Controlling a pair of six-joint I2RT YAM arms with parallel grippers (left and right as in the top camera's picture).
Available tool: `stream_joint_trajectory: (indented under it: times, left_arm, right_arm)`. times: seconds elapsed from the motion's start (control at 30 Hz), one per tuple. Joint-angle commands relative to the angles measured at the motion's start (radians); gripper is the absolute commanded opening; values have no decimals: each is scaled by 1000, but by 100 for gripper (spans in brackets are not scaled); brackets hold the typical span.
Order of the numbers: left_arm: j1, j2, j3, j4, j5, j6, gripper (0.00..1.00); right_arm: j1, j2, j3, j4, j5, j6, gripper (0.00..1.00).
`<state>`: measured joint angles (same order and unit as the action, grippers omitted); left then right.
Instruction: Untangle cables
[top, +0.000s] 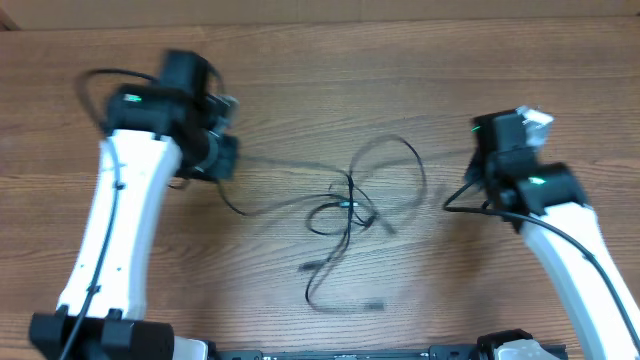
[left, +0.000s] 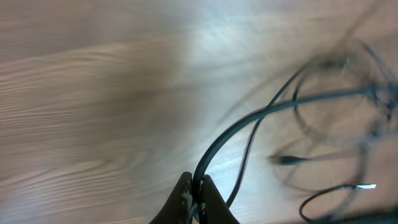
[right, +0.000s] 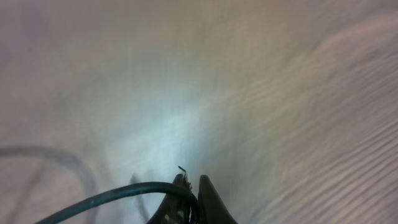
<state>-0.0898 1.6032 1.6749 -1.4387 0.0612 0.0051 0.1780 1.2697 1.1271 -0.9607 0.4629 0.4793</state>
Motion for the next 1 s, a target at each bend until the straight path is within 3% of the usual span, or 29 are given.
stream_joint_trajectory:
  times: [0.0,0.23,0.5,0.63,0.77,0.97]
  left_arm:
    - [114,-74,142,-5,-87,-70,4]
    - [305,-122,330,25,28,-99,4]
    - [349,-142,348,31,135,-158,4]
    - [338,-127,348,29,421,-30,4]
    - [306,-110,348,28,716,146,4]
    - [185,-100,348,29,738,245,4]
  right_arm:
    - [-74,-75,77,1,72,17,4]
    - [-228,-149,119,40,29,19,4]
    - [-413,-157,118,32,-192,52,4]
    - [-443,-155,118,49,-364,21,4]
    - [-426,-155,118,116,-674,-186,4]
    - [-369,-155,118,147,-1085,-436,4]
